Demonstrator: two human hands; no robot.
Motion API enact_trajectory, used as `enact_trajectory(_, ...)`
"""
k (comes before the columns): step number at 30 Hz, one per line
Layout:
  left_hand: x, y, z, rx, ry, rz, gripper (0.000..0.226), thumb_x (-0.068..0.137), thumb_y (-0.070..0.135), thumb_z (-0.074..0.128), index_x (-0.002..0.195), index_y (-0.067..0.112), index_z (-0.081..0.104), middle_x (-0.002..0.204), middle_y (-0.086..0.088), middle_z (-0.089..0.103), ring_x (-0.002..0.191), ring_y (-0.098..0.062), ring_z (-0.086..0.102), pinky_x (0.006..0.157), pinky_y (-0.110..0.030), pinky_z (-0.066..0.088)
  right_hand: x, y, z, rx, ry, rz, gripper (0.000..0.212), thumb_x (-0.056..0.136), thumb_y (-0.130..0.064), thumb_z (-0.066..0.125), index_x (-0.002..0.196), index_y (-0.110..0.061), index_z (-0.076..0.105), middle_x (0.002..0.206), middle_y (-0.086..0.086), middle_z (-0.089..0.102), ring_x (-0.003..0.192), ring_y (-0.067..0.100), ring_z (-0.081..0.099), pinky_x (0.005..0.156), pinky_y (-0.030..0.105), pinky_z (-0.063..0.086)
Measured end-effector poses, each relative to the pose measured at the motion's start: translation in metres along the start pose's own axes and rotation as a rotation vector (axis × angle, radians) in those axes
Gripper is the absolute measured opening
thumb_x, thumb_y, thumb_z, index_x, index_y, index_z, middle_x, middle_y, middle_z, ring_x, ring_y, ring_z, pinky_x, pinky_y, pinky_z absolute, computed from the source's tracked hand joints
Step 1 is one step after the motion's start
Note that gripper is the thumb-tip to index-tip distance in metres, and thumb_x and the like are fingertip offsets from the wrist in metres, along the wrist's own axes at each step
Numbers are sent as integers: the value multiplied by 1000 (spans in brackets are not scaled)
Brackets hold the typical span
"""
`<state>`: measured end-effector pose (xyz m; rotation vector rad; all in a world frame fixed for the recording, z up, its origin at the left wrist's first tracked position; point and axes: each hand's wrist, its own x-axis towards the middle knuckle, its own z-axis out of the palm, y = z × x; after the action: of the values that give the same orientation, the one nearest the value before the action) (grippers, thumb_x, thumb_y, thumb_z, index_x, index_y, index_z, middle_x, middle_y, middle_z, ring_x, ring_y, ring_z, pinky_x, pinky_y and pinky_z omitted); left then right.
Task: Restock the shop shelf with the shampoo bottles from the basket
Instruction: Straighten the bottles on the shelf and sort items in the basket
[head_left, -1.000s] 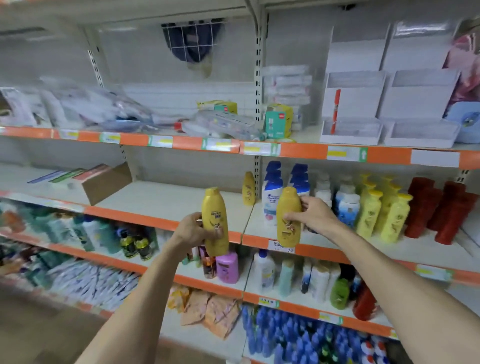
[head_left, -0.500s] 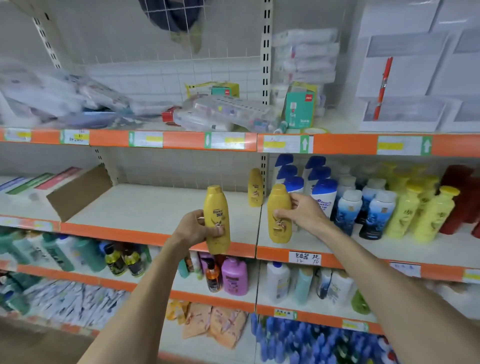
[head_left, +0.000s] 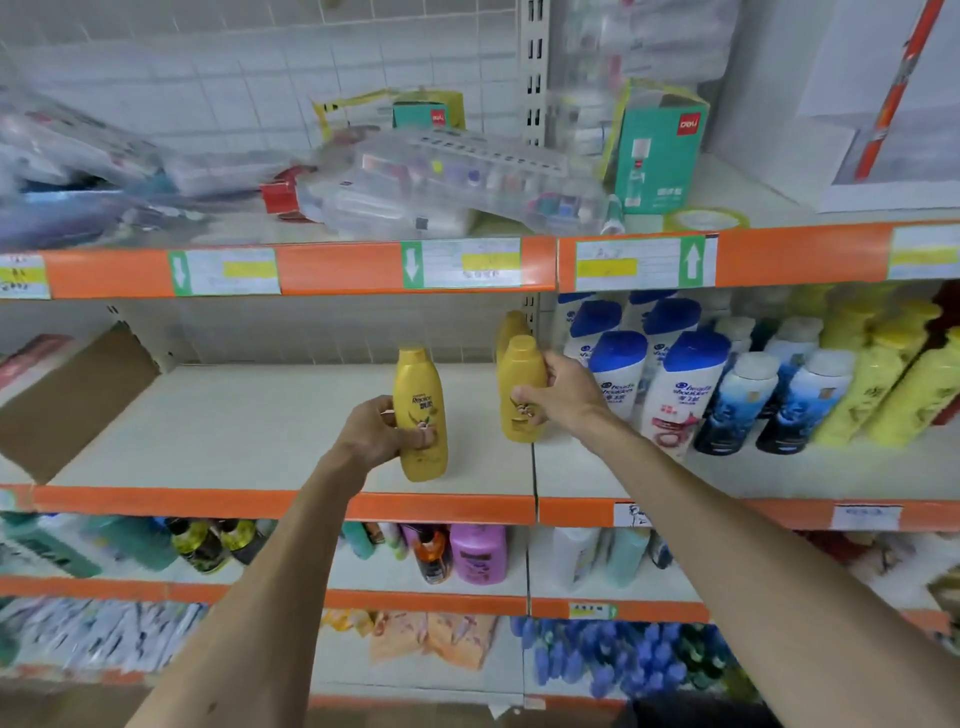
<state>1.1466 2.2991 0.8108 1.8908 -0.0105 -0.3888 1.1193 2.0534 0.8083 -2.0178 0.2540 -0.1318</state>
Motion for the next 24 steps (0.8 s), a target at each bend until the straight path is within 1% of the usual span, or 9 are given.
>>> enact_trajectory(3, 16, -8, -12, -20, -42, -21, 53, 68, 2, 82, 116, 2, 60, 107, -14, 70, 97, -29, 68, 88, -41, 55, 12, 12, 14, 33, 53, 71, 44, 85, -12, 74, 125, -10, 56, 113, 11, 64, 67, 22, 70, 62, 33, 62)
enact_trajectory(4, 22, -12, -16, -33, -43, -29, 53, 68, 1, 82, 116, 1, 60, 108, -15, 70, 97, -29, 68, 89, -42, 55, 18, 17, 18, 40, 76, 93, 43, 86, -11, 73, 125, -11, 56, 114, 11, 64, 65, 18, 69, 62, 32, 61)
enact_trajectory(6, 32, -19, -24, -28, -42, -51, 53, 67, 2, 84, 115, 2, 61, 108, -15, 70, 97, -29, 68, 90, -44, 55, 27, 27, 25, 45, 114, 137, 39, 86, -12, 73, 121, -14, 56, 114, 9, 65, 67, 18, 70, 69, 39, 62)
enact_trajectory(9, 50, -28, -34, -30, -68, -48, 54, 64, 4, 86, 112, 5, 62, 106, -14, 71, 98, -30, 69, 93, -48, 53, 40, 37, 32, 64, 135, 157, 36, 83, -12, 76, 113, -17, 57, 112, 11, 66, 77, 29, 73, 75, 52, 61)
enact_trajectory(14, 72, -38, -30, -42, -126, 1, 53, 65, 6, 85, 113, 7, 63, 108, -12, 70, 100, -28, 68, 94, -47, 53, 54, 41, 40, 55, 111, 157, 37, 83, -15, 75, 116, -19, 57, 94, -8, 62, 78, 21, 73, 79, 49, 61)
enact_trajectory(16, 78, -40, -22, -41, -147, 27, 52, 65, 7, 85, 113, 8, 63, 106, -10, 72, 99, -26, 69, 94, -46, 53, 58, 42, 41, 46, 114, 149, 40, 83, -17, 75, 119, -18, 57, 97, -6, 62, 79, 20, 72, 80, 49, 60)
enact_trajectory(19, 85, -42, -11, -45, -179, 58, 51, 66, 10, 86, 112, 9, 63, 105, -7, 73, 99, -24, 69, 95, -43, 53, 64, 44, 40, 58, 105, 141, 43, 84, -17, 73, 123, -18, 56, 108, 3, 62, 83, 18, 70, 83, 49, 60)
enact_trajectory(21, 87, -42, -5, -41, -193, 62, 51, 66, 10, 85, 112, 10, 63, 104, -5, 73, 99, -23, 69, 95, -43, 52, 69, 46, 39, 74, 97, 139, 44, 85, -16, 73, 125, -18, 55, 112, 4, 60, 86, 16, 68, 84, 49, 59)
enact_trajectory(24, 90, -42, 2, -49, -200, 64, 49, 67, 7, 84, 112, 10, 63, 104, -5, 73, 98, -22, 69, 95, -42, 52, 74, 51, 40, 116, 94, 134, 43, 86, -15, 72, 126, -17, 55, 111, 2, 59, 91, 20, 68, 86, 51, 58)
